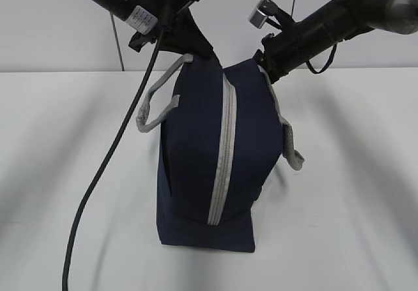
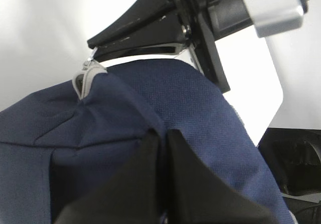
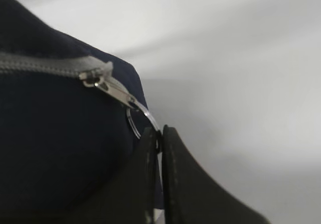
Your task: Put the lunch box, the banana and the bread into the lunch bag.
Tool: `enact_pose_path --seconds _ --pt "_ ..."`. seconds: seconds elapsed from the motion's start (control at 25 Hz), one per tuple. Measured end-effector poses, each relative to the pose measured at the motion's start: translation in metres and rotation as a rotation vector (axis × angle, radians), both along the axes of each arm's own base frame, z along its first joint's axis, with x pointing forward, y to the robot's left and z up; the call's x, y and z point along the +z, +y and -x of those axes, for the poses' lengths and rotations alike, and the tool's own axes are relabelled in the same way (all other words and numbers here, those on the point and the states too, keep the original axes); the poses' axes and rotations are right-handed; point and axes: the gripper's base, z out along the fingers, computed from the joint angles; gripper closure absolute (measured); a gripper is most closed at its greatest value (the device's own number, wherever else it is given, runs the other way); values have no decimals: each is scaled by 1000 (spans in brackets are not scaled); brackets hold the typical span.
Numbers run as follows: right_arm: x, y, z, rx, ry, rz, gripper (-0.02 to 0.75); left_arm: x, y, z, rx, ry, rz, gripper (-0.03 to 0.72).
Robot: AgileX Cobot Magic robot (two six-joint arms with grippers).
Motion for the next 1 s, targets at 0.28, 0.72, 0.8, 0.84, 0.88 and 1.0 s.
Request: enact_pose_path --seconds 0.28,0.72,0.8,0.84,0.88,1.0 --pt "0 0 0 -1 5 -8 738 2 0 1 -16 -18 11 681" --pt "0 1 -1 -54 52 -39 623 10 2 7 -47 -24 -5 609" --pt "-6 1 -3 -67 67 -44 484 17 3 10 -52 -36 -3 484" --pt "-7 1 -3 -71 68 -46 419 19 4 11 -53 -40 -4 424" --pt "-7 0 -3 -76 69 -50 353 19 4 11 -53 -43 -9 356" --pt "-6 0 -4 -85 76 -56 261 18 6 11 -53 -52 -29 230"
